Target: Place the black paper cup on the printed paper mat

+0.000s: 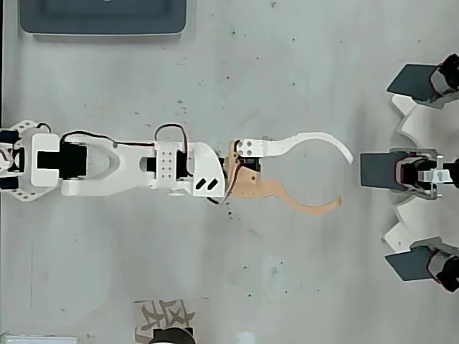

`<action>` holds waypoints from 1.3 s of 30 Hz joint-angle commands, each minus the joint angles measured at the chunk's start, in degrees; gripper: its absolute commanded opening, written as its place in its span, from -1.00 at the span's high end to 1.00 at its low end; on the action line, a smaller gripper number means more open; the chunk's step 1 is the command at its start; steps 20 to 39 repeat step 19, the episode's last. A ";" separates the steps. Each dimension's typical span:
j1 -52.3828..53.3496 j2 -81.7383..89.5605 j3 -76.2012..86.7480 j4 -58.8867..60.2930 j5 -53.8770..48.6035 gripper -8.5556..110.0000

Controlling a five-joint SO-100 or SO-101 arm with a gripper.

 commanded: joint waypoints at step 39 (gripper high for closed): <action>0.26 0.53 -2.29 -0.09 -3.43 0.68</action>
